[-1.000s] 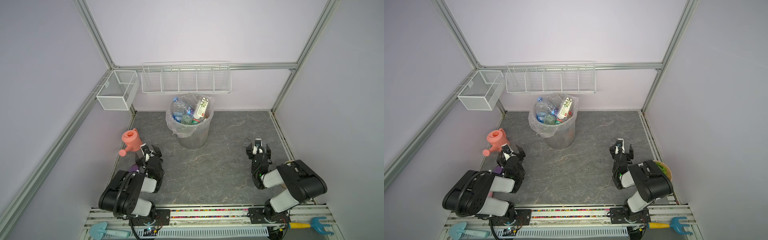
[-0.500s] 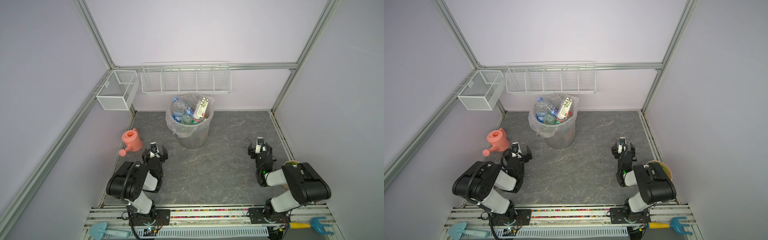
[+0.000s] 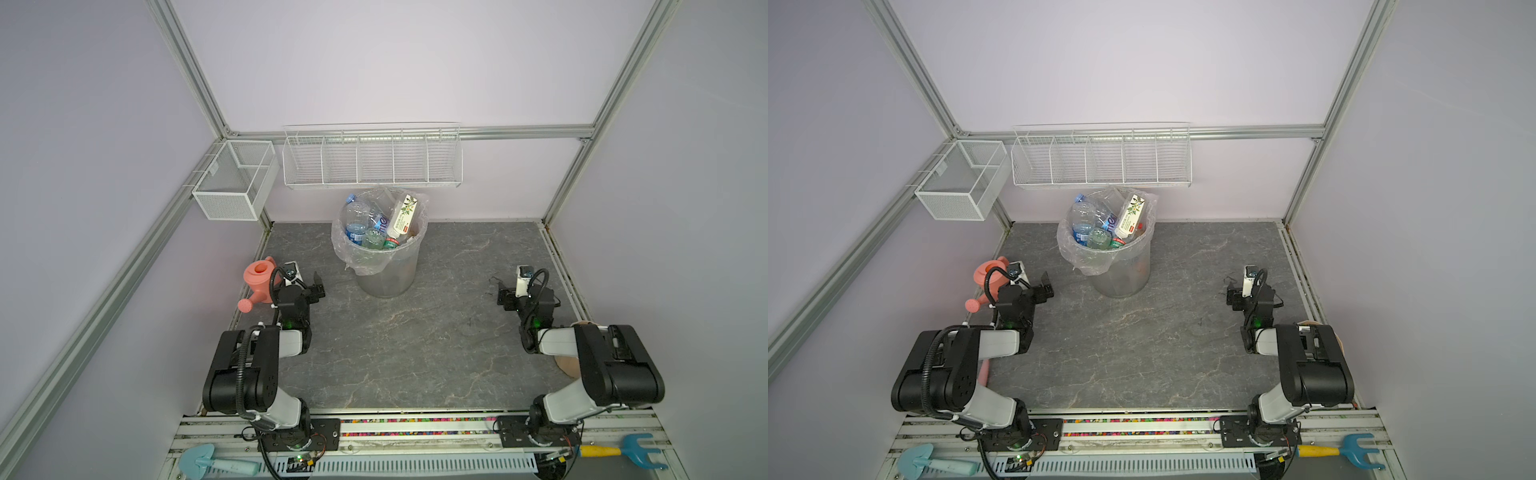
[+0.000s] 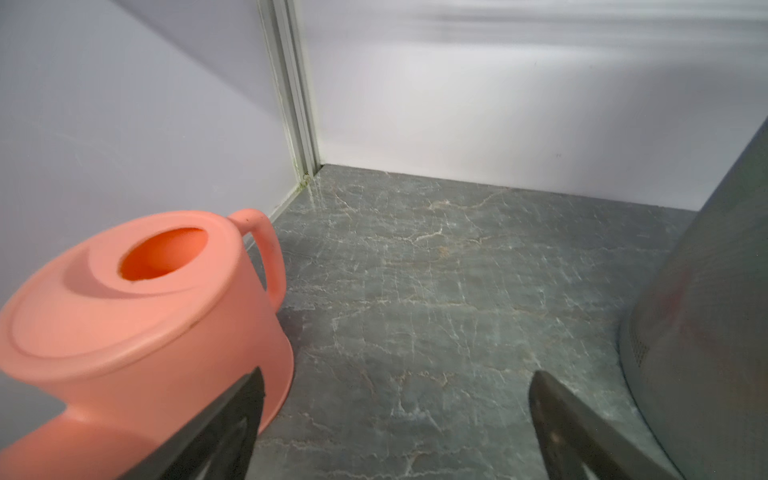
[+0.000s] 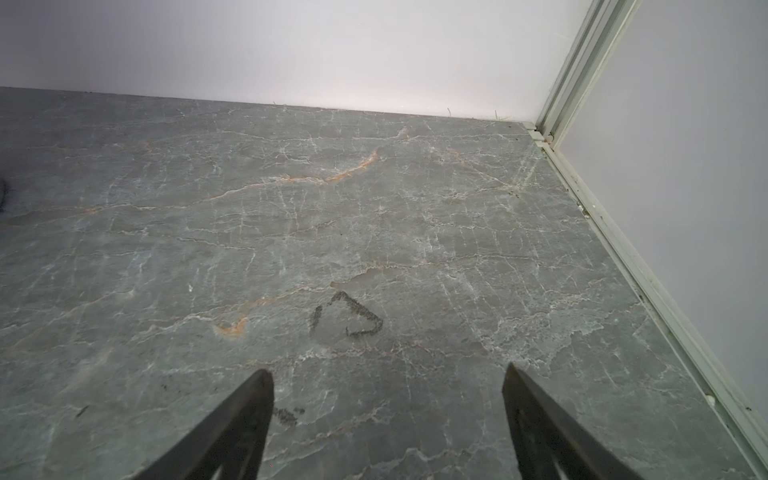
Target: Throw the plastic bottles in the bin
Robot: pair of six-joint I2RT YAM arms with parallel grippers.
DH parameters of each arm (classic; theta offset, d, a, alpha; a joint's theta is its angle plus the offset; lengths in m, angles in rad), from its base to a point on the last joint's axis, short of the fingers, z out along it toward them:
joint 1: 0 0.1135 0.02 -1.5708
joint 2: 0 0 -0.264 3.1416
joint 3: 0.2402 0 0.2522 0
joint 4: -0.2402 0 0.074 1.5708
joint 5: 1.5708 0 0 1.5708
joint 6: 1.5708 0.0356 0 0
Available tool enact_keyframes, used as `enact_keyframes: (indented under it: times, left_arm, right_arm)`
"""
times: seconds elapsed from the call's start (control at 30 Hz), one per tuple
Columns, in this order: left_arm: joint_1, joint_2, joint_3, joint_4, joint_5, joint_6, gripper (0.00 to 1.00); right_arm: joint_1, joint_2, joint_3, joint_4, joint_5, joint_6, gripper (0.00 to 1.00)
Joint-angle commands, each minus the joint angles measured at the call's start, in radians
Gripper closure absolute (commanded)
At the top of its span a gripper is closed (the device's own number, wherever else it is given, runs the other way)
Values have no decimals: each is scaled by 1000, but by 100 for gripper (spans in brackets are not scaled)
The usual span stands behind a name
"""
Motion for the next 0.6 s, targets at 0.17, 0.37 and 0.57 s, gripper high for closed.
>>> enact_keyframes:
  times: [0.17, 0.37, 0.57]
  left_arm:
    - [0, 9, -10, -13, 40, -12, 1]
    - [1, 9, -11, -13, 39, -11, 1]
    - [1, 9, -11, -13, 39, -12, 1]
  right_arm:
    - [-2, -14, 0, -13, -22, 14, 11]
    - [-1, -13, 0, -13, -22, 15, 11]
    - [-2, -14, 0, -13, -22, 15, 11]
